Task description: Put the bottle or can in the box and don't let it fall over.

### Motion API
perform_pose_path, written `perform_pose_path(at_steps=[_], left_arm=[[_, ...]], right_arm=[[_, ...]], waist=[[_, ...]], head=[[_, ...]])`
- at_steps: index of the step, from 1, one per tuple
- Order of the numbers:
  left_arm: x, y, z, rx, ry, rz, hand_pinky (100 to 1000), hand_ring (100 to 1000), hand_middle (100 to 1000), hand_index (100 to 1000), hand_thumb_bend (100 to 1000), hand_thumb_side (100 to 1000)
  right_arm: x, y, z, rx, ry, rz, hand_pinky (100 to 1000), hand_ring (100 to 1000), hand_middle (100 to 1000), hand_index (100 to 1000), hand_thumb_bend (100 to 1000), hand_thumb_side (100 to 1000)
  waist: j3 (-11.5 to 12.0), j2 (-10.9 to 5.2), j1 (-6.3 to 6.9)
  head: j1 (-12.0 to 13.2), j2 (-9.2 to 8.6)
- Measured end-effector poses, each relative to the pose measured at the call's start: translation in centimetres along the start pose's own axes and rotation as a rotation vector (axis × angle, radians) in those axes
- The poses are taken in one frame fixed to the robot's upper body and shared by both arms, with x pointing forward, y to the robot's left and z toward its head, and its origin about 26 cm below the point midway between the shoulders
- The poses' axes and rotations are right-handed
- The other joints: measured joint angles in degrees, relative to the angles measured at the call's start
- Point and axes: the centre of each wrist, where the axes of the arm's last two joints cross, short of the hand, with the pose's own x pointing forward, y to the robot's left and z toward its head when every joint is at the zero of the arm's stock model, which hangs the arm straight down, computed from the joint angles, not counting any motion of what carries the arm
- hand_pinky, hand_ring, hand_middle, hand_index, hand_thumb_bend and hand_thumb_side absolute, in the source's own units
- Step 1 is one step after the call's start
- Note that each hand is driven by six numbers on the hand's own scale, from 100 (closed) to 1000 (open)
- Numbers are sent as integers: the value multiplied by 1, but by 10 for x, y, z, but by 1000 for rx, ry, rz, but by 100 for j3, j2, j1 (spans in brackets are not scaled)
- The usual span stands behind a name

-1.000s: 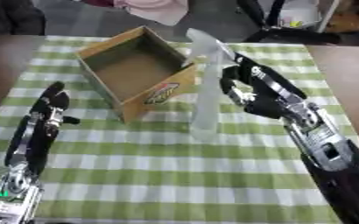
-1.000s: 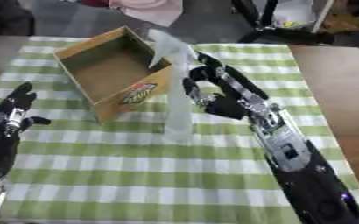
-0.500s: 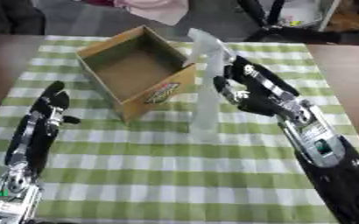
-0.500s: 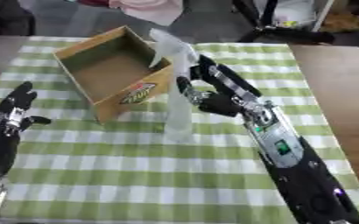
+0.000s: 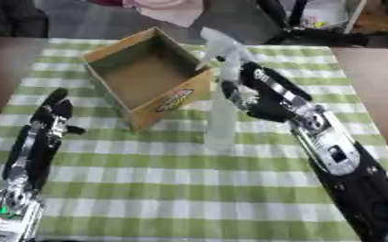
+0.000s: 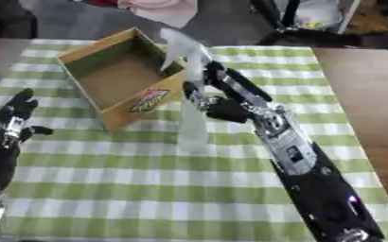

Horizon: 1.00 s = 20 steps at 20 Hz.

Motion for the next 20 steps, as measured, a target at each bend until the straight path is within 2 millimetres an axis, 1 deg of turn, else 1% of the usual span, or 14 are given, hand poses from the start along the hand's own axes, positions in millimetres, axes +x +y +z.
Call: perform_pose_path(at_steps=[9, 17, 20], left_arm=[[0, -2, 0, -5, -2, 7, 616, 1000, 1000, 944, 248, 799], [0, -2, -1, -6, -3, 8, 616, 1000, 1000, 944, 246, 800], [0, -2, -1, -6, -3, 8, 616, 1000, 1000, 944, 246, 800]], right_arm=[[-14, 5, -6, 33, 42, 35, 845, 810, 985, 1000, 100, 632], [-34, 17, -3, 62, 118, 44, 844, 809, 987, 1000, 100, 630], [-42, 22, -1, 66, 147, 43, 844, 809, 986, 1000, 100, 615]], waist=[[43, 21, 7], [57, 22, 15], [61, 22, 23]], head=[[-32, -1], [-43, -1], [-43, -1]])
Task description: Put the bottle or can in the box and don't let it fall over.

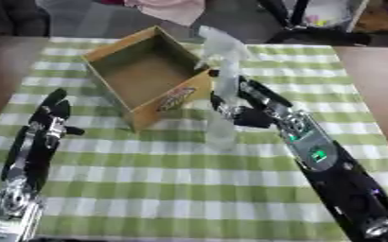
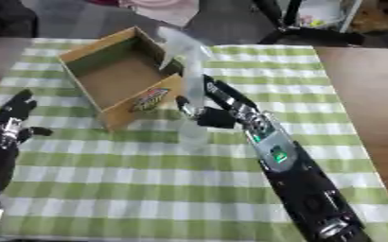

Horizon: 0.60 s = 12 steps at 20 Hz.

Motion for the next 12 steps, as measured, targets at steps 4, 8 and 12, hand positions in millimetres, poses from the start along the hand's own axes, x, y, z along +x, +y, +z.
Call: perform_pose_path(at_steps=[4, 8, 12], left_arm=[[0, 0, 0, -2, -3, 0, 616, 1000, 1000, 944, 246, 800], [1, 0, -1, -3, -7, 0, 616, 1000, 1000, 944, 246, 801], [1, 0, -2, -4, -9, 0, 616, 1000, 1000, 944, 245, 801]], right_arm=[[-7, 4, 1, 2, 25, 5, 843, 810, 987, 956, 100, 543], [-11, 6, 1, 3, 41, 16, 841, 813, 987, 857, 100, 394], [-13, 9, 1, -6, 55, 17, 845, 822, 987, 711, 100, 104]], waist=[[3, 0, 3], [10, 1, 5], [27, 1, 12]], head=[[0, 0], [-3, 0], [-3, 0]])
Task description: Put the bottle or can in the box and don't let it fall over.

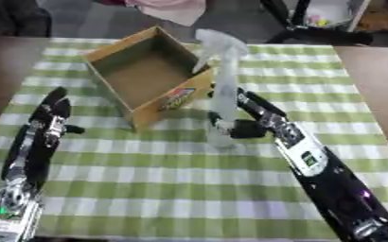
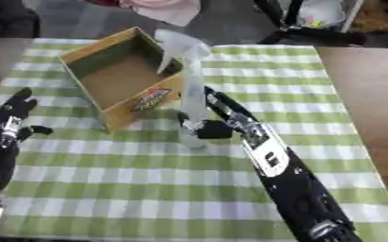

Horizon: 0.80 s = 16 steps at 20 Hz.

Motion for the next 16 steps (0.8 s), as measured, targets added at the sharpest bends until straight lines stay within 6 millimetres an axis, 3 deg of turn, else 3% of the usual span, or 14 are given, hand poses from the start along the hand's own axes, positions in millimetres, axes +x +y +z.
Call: perform_pose_path(at_steps=[6, 16], left_arm=[[0, 0, 0, -2, 0, 2, 615, 1000, 1000, 944, 244, 801], [0, 0, 0, -3, -1, 2, 615, 1000, 1000, 944, 243, 803]], right_arm=[[-3, 4, -1, -26, 31, 4, 839, 814, 964, 508, 100, 100], [-7, 7, 0, -99, 70, -8, 831, 782, 918, 412, 100, 100]], waist=[[13, 0, 0], [27, 0, 0]], head=[[0, 0], [0, -2]])
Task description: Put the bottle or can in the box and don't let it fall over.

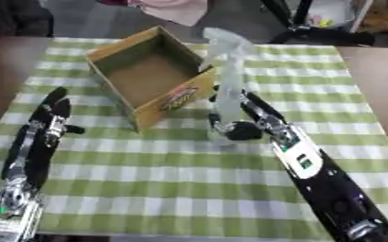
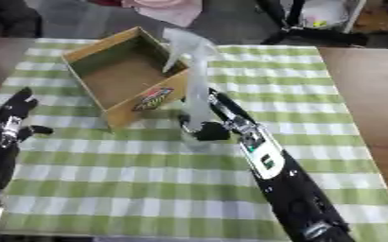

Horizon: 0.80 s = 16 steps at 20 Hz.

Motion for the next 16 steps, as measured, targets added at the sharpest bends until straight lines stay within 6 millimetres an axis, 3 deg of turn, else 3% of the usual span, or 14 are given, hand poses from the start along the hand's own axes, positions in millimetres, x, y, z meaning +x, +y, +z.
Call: perform_pose_path(at_steps=[10, 16], left_arm=[[0, 0, 0, -1, -1, 0, 615, 1000, 1000, 944, 242, 803], [0, 0, 0, -3, -3, 1, 615, 1000, 1000, 944, 242, 801]], right_arm=[[4, -6, -1, -59, -10, -15, 828, 781, 915, 408, 100, 100], [36, -52, -7, -135, -105, -15, 832, 783, 910, 404, 100, 100]], waist=[[-1, 1, -5], [72, 17, -10]], head=[[1, -1], [-51, -32]])
